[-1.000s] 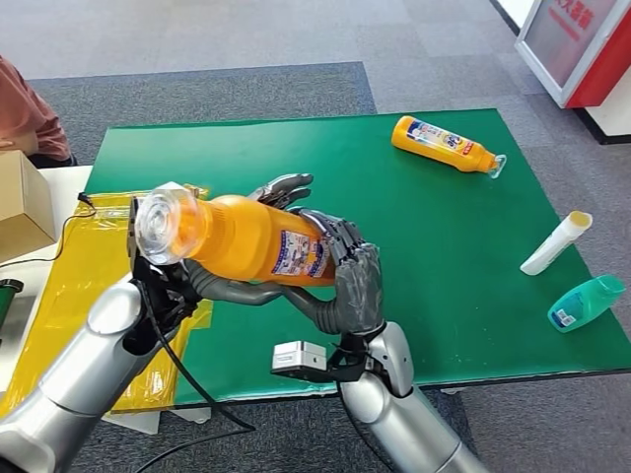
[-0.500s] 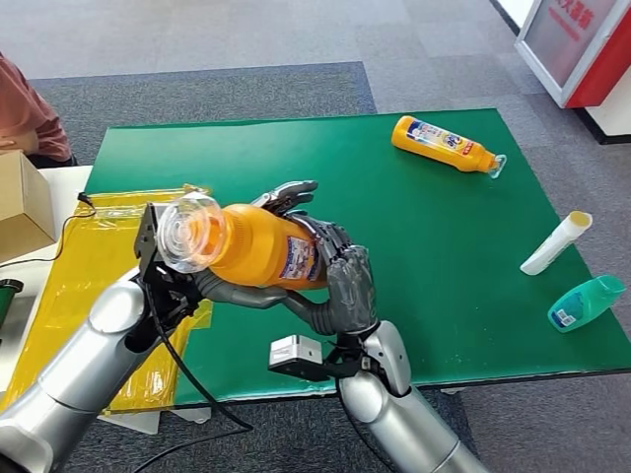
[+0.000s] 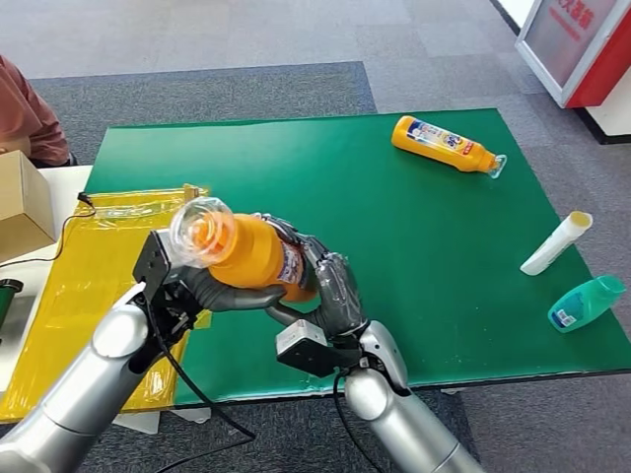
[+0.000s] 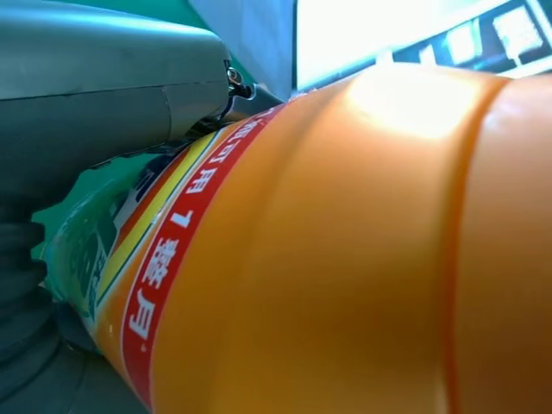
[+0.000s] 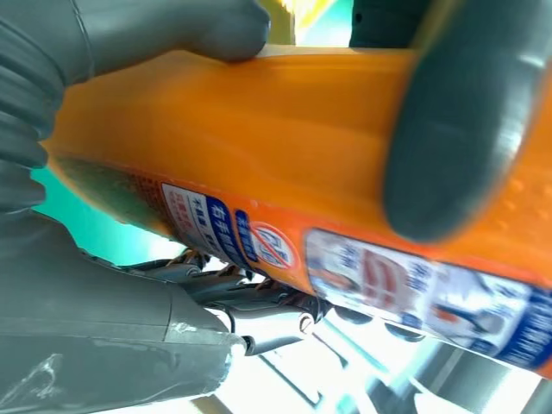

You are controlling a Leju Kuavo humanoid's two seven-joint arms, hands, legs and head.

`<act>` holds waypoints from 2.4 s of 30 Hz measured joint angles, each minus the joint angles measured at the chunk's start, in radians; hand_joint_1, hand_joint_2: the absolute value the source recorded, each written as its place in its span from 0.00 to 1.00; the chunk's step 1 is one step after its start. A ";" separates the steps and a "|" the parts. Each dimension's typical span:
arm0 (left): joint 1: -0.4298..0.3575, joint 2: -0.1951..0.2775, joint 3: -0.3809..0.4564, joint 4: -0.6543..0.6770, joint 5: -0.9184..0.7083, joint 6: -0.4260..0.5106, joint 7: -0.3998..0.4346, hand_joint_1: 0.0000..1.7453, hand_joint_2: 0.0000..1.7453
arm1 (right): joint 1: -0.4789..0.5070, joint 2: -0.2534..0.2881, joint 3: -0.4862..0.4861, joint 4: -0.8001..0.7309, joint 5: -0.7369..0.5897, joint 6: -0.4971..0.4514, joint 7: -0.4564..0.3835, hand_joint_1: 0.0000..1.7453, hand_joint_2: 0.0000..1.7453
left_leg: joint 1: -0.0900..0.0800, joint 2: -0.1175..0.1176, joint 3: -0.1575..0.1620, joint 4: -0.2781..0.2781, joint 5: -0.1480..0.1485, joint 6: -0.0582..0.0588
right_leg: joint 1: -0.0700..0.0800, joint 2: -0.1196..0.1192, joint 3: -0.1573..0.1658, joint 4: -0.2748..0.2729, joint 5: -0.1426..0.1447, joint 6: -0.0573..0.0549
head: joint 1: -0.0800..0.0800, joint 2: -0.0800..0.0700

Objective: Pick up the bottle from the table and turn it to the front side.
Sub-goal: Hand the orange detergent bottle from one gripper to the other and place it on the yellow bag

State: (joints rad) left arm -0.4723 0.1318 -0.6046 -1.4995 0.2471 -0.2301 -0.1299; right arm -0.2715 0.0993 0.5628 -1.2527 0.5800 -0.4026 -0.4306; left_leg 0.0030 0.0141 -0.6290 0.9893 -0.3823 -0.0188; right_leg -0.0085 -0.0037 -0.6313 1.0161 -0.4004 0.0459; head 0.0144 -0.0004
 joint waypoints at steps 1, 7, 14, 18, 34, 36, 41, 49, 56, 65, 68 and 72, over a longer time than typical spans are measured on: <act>0.018 -0.001 0.006 -0.013 -0.051 0.028 -0.010 1.00 1.00 | 0.006 0.001 -0.005 -0.003 -0.013 0.013 0.004 0.01 1.00 | 0.000 0.000 0.000 0.000 0.000 0.000 | 0.000 0.000 0.000 0.000 0.000 0.000 | 0.000 0.000; 0.154 -0.033 0.039 -0.119 -0.522 0.332 -0.082 1.00 1.00 | 0.033 0.012 -0.068 -0.040 -0.178 0.142 0.060 0.00 1.00 | 0.000 0.000 0.000 0.000 -0.001 0.000 | 0.000 0.000 0.000 0.000 -0.001 0.000 | 0.000 0.000; 0.275 -0.045 0.139 -0.291 -1.131 0.850 -0.155 1.00 1.00 | 0.081 0.006 -0.268 -0.041 -0.405 0.210 0.107 0.00 1.00 | 0.000 -0.002 0.000 0.000 -0.002 0.001 | 0.000 -0.002 0.001 0.000 -0.001 0.000 | 0.000 0.000; 0.325 -0.058 0.192 -0.348 -1.438 0.916 -0.114 1.00 1.00 | 0.085 0.006 -0.321 -0.043 -0.444 0.190 0.094 0.00 1.00 | 0.000 -0.002 -0.001 0.000 -0.002 0.001 | 0.000 -0.002 0.001 0.000 -0.001 0.001 | 0.000 0.000; 0.359 0.072 0.357 -0.146 -1.783 0.826 0.401 1.00 1.00 | 0.100 0.006 -0.406 -0.246 -0.458 0.134 0.084 0.00 1.00 | 0.000 -0.001 0.000 0.000 -0.001 -0.001 | 0.000 -0.001 -0.001 0.000 -0.001 -0.001 | 0.000 0.000; 0.334 0.104 0.275 -0.077 -1.783 0.801 0.494 1.00 1.00 | 0.100 0.006 -0.407 -0.262 -0.456 0.135 0.086 0.00 1.00 | 0.000 -0.001 0.000 0.000 0.000 -0.001 | 0.000 -0.001 0.000 0.000 0.000 -0.001 | 0.000 0.000; 0.319 0.091 0.226 0.095 -1.783 0.770 0.309 1.00 1.00 | 0.097 0.006 -0.407 -0.290 -0.453 0.150 0.084 0.00 1.00 | -0.001 0.000 0.000 0.000 -0.001 0.000 | 0.000 0.000 0.000 -0.001 0.000 0.000 | 0.000 0.000; 0.296 0.056 0.239 0.301 -1.783 0.790 0.232 1.00 1.00 | 0.082 0.006 -0.396 -0.310 -0.428 0.145 0.067 0.00 1.00 | 0.000 -0.001 0.000 0.000 -0.001 0.000 | 0.000 0.000 0.000 -0.001 0.000 0.000 | 0.000 0.000; 0.276 0.030 0.241 0.405 -1.783 0.788 0.226 1.00 1.00 | 0.080 0.006 -0.382 -0.325 -0.422 0.144 0.067 0.00 1.00 | 0.000 -0.001 0.000 0.000 -0.001 -0.001 | 0.000 -0.001 0.000 -0.001 0.000 0.000 | 0.000 0.000; 0.246 0.008 0.261 0.494 -1.779 0.766 0.233 1.00 1.00 | 0.081 0.006 -0.381 -0.329 -0.436 0.146 0.070 0.00 1.00 | 0.000 -0.001 0.000 0.000 -0.001 0.000 | 0.000 -0.001 0.000 -0.001 0.000 0.000 | 0.000 0.000; 0.227 0.000 0.280 0.545 -1.772 0.778 0.237 0.25 1.00 | 0.083 0.006 -0.381 -0.329 -0.441 0.147 0.070 0.00 1.00 | 0.000 -0.001 0.000 0.000 -0.001 -0.001 | 0.000 -0.001 0.000 -0.001 0.000 0.000 | 0.000 0.000; 0.208 -0.017 0.314 0.591 -1.754 0.802 0.251 0.00 1.00 | 0.091 0.006 -0.382 -0.334 -0.443 0.147 0.070 0.00 1.00 | 0.000 -0.001 0.000 0.000 -0.001 -0.001 | 0.000 -0.001 0.000 -0.001 0.000 0.000 | 0.000 0.000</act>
State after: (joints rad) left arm -0.2641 0.1150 -0.2907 -0.9082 -1.5064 0.5717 0.1211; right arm -0.1809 0.1053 0.1809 -1.5869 0.1373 -0.2554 -0.3605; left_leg 0.0026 0.0135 -0.6292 0.9893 -0.3829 -0.0195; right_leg -0.0086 -0.0042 -0.6315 1.0154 -0.4002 0.0457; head 0.0144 -0.0004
